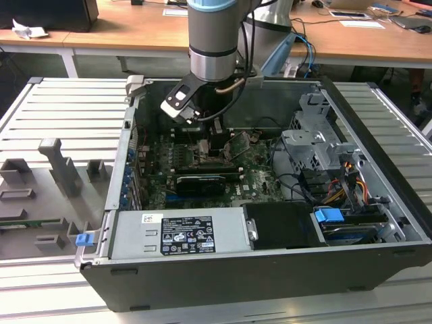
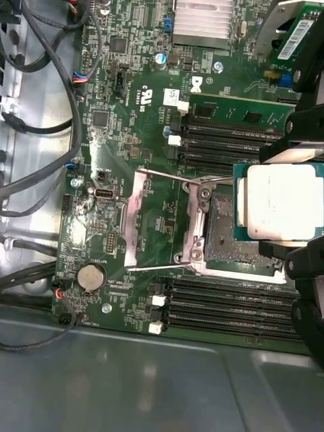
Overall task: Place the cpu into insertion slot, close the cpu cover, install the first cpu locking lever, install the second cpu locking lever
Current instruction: 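Place the cpu into insertion slot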
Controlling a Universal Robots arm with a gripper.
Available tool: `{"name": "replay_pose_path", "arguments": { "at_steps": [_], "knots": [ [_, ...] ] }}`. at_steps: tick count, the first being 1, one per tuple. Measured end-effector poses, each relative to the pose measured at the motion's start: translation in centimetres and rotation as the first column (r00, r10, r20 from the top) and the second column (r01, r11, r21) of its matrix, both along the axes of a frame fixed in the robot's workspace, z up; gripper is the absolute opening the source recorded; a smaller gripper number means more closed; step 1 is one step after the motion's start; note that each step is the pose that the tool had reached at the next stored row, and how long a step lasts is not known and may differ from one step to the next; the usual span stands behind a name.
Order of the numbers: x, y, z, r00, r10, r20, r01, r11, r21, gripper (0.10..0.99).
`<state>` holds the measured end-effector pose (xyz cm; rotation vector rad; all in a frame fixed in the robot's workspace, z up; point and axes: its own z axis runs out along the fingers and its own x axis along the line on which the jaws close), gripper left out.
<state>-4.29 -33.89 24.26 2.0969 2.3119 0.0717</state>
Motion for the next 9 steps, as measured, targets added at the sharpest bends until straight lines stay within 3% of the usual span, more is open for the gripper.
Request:
{"name": "replay_pose_path", "arguments": {
  "at_steps": [2,4,9],
  "knots": [
    [0.00,0.01,-0.19,0.9994,-0.035,0.0000,0.035,0.9994,-0.001,0.537],
    [0.06,0.01,-0.36,0.9951,-0.099,0.0000,0.099,0.9951,-0.002,0.537],
    [0.14,0.10,-0.54,0.9919,-0.127,0.0011,0.127,0.9918,-0.010,0.537]
  ]
}}
